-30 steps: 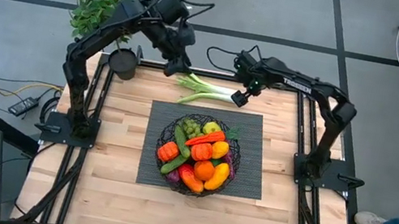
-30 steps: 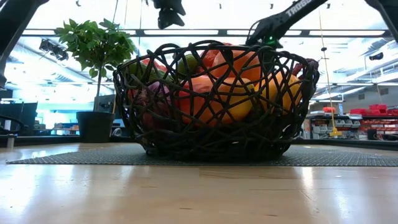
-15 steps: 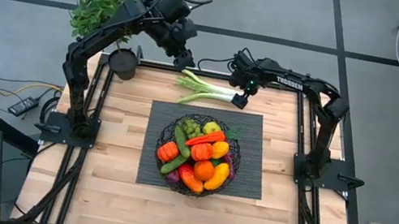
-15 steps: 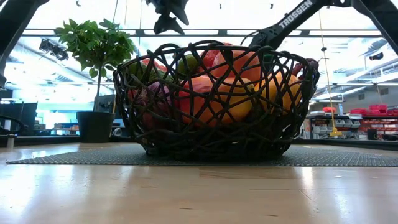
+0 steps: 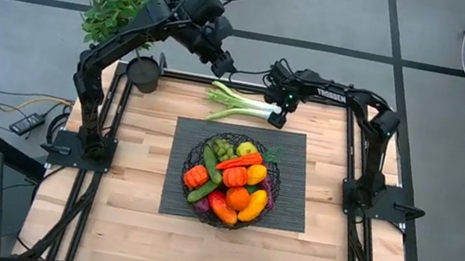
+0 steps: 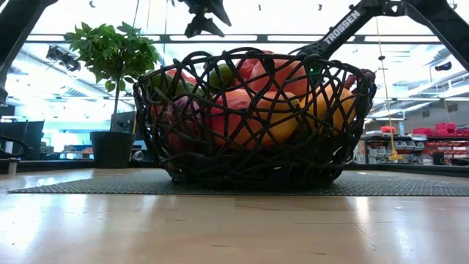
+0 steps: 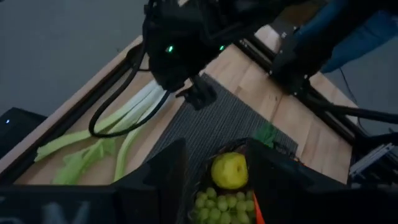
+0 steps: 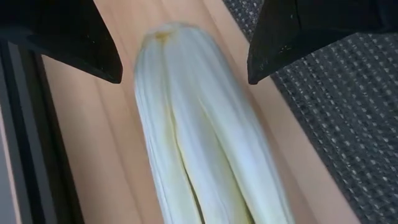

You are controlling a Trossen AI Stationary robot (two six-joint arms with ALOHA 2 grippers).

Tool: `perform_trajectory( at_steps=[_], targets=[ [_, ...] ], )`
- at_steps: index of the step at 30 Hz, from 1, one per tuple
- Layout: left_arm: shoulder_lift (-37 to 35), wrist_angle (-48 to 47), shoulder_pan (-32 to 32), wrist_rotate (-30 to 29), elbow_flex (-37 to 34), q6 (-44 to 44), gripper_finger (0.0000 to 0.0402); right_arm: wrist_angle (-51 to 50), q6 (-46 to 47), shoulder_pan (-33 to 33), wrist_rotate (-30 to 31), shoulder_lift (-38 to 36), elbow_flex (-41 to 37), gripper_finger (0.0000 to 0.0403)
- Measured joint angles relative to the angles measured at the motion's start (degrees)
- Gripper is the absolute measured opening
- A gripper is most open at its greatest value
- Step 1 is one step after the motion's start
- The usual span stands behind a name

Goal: Build produce basket
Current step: Put the green celery into the black wire basket

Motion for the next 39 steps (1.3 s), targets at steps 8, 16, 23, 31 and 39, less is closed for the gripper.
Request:
perform_trajectory(
  at_steps=[8,16,23,31,39],
  targets=[
    [0.0,1.0,-0.1,0.0,0.0,-1.7,0.0172,1.1,-0.3,0.4,-0.7,2.1,0.0,0.0348],
    [0.0,1.1,-0.7,0.0,0.0,-2.5,0.0172,1.9,-0.6,0.4,-0.7,2.6,0.0,0.0347],
    [0.0,1.1,-1.3,0.0,0.0,-2.3,0.0172,0.7,-0.4,1.3,-0.6,2.6,0.0,0.0274],
    [0.0,0.8,-1.4,0.0,0.0,-2.2,0.0172,0.7,0.4,2.5,-0.1,2.5,0.0,0.0139],
    [0.0,-2.2,-1.4,0.0,0.0,-0.3,0.0172,-7.9,6.4,2.4,0.2,-3.1,0.0,0.0140]
  ],
)
